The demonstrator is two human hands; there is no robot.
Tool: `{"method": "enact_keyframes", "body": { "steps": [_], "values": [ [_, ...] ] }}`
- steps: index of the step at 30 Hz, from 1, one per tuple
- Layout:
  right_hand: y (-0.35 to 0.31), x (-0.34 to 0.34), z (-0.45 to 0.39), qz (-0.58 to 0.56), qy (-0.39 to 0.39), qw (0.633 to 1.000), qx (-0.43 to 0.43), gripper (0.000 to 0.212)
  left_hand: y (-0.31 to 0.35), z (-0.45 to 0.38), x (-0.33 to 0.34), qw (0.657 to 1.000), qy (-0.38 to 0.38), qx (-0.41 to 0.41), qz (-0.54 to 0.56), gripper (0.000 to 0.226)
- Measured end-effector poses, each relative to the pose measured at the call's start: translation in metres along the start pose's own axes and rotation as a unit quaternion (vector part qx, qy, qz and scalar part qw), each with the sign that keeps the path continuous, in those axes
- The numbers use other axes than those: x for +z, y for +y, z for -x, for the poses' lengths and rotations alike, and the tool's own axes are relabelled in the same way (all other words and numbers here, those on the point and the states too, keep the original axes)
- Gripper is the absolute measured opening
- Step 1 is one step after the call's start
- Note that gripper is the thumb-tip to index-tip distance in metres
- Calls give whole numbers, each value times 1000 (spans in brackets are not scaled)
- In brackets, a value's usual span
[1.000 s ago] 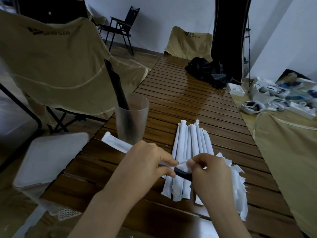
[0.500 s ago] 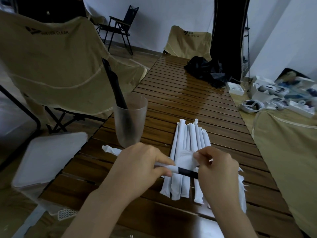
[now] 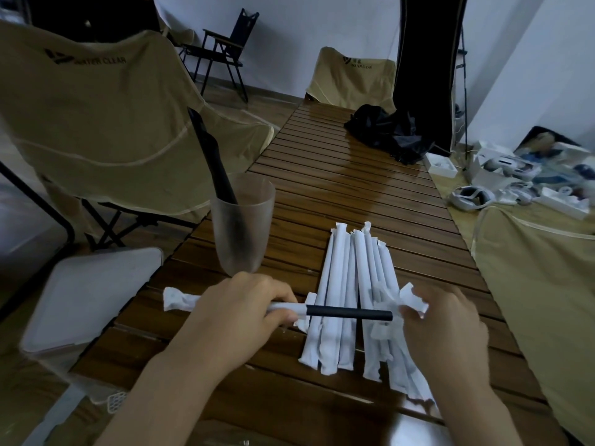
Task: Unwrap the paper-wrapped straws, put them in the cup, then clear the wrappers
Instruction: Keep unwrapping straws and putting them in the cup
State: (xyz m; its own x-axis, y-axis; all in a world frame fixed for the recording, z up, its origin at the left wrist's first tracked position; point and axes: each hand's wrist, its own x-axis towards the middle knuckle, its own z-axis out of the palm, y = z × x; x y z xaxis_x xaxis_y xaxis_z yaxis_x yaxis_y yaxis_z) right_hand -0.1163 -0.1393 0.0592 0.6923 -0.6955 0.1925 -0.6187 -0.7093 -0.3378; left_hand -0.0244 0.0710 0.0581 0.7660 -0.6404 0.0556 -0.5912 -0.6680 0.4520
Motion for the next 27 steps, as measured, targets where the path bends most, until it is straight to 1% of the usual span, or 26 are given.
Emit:
{"method": "enact_keyframes", "body": {
  "steps": [1, 2, 3, 4, 5, 6, 7, 8, 9, 11, 13, 15, 18, 21, 23, 27],
  "values": [
    [-2, 0, 1, 4, 15, 999, -40, 23, 0, -1, 0, 1000, -2, 0, 1, 18],
    [-7, -2, 2, -15, 21, 996, -88, 28, 1, -1, 0, 1000, -5, 1, 2, 19],
    [-12, -5, 3, -51, 8, 988, -147, 31, 1, -2, 1, 1000, -7, 1, 3, 20],
    [-20, -8, 6, -91, -30, 975, -200, 32, 2, -3, 1, 1000, -7, 1, 7, 21],
    [-27, -9, 8, -116, -85, 958, -247, 31, 2, -3, 1, 1000, -6, -2, 13, 21],
    [-33, -7, 11, -114, -144, 943, -278, 29, 3, -4, 1, 1000, -2, -6, 20, 21],
    [-37, -3, 13, -96, -182, 929, -308, 28, 4, -4, 1, 1000, 0, -8, 27, 20],
    [-40, 1, 14, -70, -204, 919, -330, 26, 4, -4, 2, 999, 1, -8, 31, 21],
    [-41, 4, 13, -53, -213, 913, -344, 24, 5, -4, 2, 999, -2, -5, 33, 21],
    [-39, 7, 9, -57, -210, 917, -333, 24, 4, -3, 0, 999, -7, -1, 34, 21],
    [-33, 6, 5, -82, -179, 928, -315, 23, 2, -2, -3, 999, 1, 2, 32, 20],
    [-29, 6, 5, -103, -155, 931, -315, 22, -1, -1, -6, 999, 13, 3, 29, 19],
    [-30, 10, 8, -113, -157, 923, -332, 20, -1, -1, -7, 999, 10, 7, 36, 17],
    [-34, 17, 11, -146, -171, 905, -361, 19, 2, 0, -6, 999, -5, 16, 45, 20],
    [-37, 17, 13, -131, -141, 904, -381, 17, 3, 0, -6, 999, -11, 18, 49, 22],
    [-36, 12, 12, -141, -113, 910, -373, 15, 2, -1, -7, 997, -19, 23, 69, 19]
  ]
}}
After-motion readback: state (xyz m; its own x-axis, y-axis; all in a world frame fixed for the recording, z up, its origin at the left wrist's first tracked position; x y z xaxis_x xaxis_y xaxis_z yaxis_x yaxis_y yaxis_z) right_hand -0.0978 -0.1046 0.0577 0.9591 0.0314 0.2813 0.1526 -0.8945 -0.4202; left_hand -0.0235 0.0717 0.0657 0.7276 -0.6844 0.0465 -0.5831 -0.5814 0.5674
